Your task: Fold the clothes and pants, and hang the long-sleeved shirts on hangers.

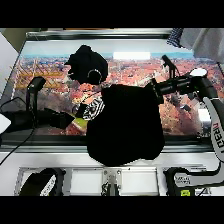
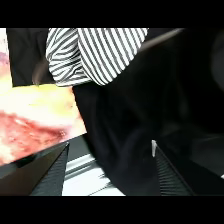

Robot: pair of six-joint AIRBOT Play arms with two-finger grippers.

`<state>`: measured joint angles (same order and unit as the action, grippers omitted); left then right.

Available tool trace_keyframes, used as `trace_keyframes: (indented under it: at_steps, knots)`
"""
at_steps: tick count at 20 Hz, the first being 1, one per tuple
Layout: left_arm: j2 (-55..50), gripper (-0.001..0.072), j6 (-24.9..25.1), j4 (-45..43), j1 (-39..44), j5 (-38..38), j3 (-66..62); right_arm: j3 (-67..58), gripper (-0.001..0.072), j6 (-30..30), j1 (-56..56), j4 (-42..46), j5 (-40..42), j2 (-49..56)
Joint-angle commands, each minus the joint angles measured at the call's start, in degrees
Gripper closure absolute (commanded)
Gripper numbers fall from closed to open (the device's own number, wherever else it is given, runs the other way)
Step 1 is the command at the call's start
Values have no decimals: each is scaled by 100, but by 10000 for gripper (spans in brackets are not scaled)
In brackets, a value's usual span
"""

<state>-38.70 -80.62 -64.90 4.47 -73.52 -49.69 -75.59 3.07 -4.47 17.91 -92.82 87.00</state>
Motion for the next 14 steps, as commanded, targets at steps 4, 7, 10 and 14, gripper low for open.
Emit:
trace_keyframes:
  at_steps: [4, 7, 10, 14]
  knots:
    - [90, 154, -1956, 2, 1331, 1650, 1128, -7, 706, 238, -35, -170, 304, -566]
    - [-579, 154, -2308, -9, 2013, 2271, 1056, -7, 706, 417, -35, -168, 304, -682]
    - [-1246, 154, -2684, 57, 2006, 2420, 763, -7, 706, 450, -35, -168, 299, -721]
    - [-1495, 154, -2479, 667, 2065, 2284, 678, -7, 706, 450, -35, -166, 302, -721]
